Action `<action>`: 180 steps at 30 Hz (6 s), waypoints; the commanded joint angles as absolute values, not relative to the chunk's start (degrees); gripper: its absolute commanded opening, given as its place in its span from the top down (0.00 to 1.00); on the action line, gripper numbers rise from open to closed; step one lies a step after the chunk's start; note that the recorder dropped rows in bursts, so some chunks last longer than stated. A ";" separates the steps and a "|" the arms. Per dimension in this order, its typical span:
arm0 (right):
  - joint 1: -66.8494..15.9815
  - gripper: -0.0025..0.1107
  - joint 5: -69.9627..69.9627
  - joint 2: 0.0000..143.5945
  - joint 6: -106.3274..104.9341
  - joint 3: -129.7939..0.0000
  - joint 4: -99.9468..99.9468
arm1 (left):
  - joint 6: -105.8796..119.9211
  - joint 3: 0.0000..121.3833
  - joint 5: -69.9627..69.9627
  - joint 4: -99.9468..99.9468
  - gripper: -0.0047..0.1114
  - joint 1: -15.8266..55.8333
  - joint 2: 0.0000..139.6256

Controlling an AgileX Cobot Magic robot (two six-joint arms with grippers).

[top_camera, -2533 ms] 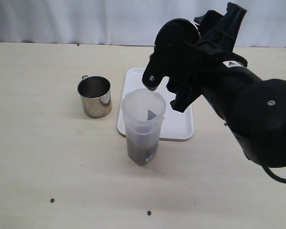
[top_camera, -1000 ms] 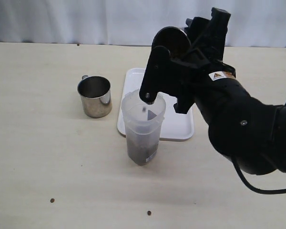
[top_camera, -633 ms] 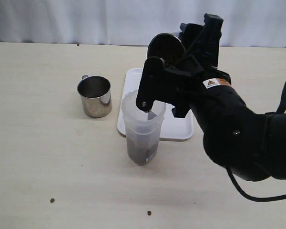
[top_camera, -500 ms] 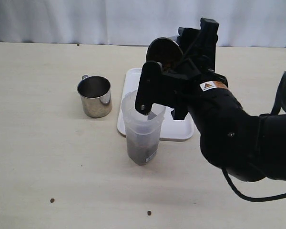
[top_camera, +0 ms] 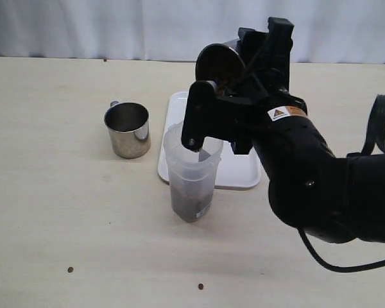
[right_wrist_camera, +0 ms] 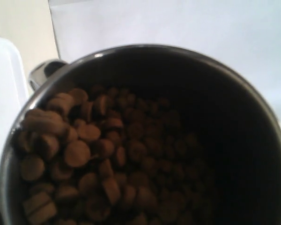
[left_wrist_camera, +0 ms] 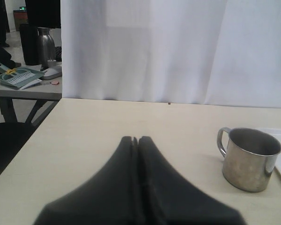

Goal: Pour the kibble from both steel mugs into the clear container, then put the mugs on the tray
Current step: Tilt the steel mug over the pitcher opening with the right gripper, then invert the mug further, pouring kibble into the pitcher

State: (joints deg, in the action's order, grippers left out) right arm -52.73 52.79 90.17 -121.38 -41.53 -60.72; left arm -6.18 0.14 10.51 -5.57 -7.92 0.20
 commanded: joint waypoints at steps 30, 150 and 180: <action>-52.78 0.94 59.27 92.41 -121.45 -40.38 -50.26 | -6.21 0.00 9.93 -5.23 0.96 -7.63 0.00; -52.67 0.94 61.06 93.25 -121.45 -37.26 -41.88 | -6.21 0.00 9.93 -5.23 0.96 -7.63 0.00; -52.67 0.94 67.08 96.58 -121.45 -37.26 -39.75 | -6.21 0.00 9.93 -5.23 0.96 -7.63 0.00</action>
State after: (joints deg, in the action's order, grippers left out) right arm -52.73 64.24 96.78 -121.38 -36.91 -41.04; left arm -6.18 0.14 10.40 -5.57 -7.92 0.20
